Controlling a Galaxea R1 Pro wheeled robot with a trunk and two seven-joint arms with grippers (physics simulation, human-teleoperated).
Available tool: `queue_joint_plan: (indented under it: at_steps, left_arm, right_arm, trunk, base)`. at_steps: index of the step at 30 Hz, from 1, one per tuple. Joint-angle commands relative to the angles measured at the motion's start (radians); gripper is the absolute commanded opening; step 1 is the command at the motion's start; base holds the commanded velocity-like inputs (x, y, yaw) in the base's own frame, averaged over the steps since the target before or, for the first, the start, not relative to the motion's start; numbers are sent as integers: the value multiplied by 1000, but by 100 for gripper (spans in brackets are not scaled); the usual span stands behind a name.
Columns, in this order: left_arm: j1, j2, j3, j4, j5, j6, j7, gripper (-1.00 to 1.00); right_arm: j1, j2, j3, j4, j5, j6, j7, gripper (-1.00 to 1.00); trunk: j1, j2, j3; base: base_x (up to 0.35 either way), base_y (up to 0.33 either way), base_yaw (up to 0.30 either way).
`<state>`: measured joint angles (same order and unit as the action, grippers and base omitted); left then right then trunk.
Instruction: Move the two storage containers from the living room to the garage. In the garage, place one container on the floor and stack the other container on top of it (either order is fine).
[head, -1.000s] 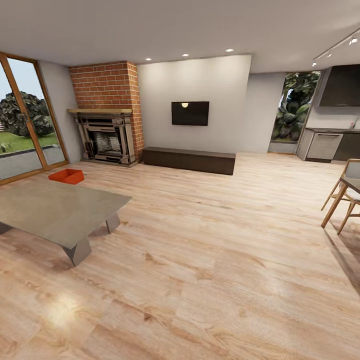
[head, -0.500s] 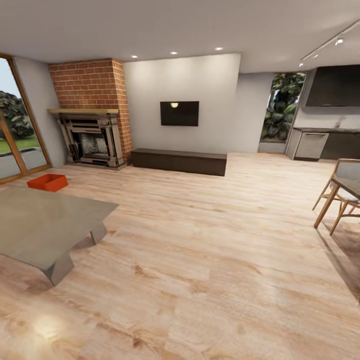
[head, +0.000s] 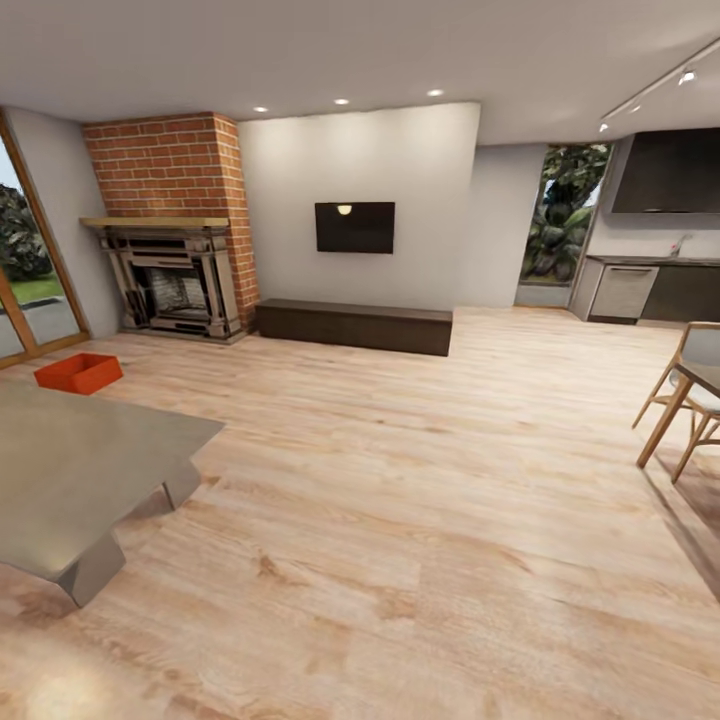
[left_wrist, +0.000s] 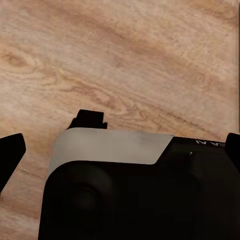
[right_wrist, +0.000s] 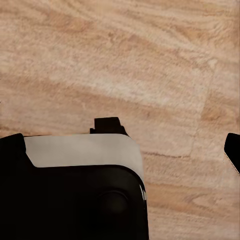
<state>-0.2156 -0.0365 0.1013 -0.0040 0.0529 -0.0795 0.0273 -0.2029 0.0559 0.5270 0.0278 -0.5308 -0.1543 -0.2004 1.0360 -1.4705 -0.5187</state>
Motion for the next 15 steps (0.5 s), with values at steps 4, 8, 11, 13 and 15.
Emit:
queue_joint_plan:
  at_steps: [4, 8, 11, 13, 15]
  left_arm:
    - [-1, 0, 5, 1, 5, -3, 1, 100]
    - [-1, 0, 5, 1, 5, -3, 1, 100]
    - [-1, 0, 5, 1, 5, -3, 1, 100]
    - [-1, 0, 5, 1, 5, -3, 1, 100]
    - [-1, 0, 5, 1, 5, -3, 1, 100]
  right_arm:
    - [-1, -3, 8, 3, -7, -5, -1, 100]
    - [-1, -4, 8, 3, 0, -5, -1, 100]
    - [-1, -4, 8, 3, 2, -3, -1, 100]
    - [-1, -5, 8, 3, 2, -3, -2, 100]
    - [-1, -5, 8, 3, 2, -2, -2, 100]
  trunk:
    - [1, 0, -1]
    - [1, 0, -1]
    - [1, 0, -1]
    - [1, 0, -1]
    - [1, 0, -1]
  base:
    - [324, 0, 0]
    - [325, 0, 0]
    - [325, 0, 0]
    - [325, 0, 0]
    - [324, 0, 0]
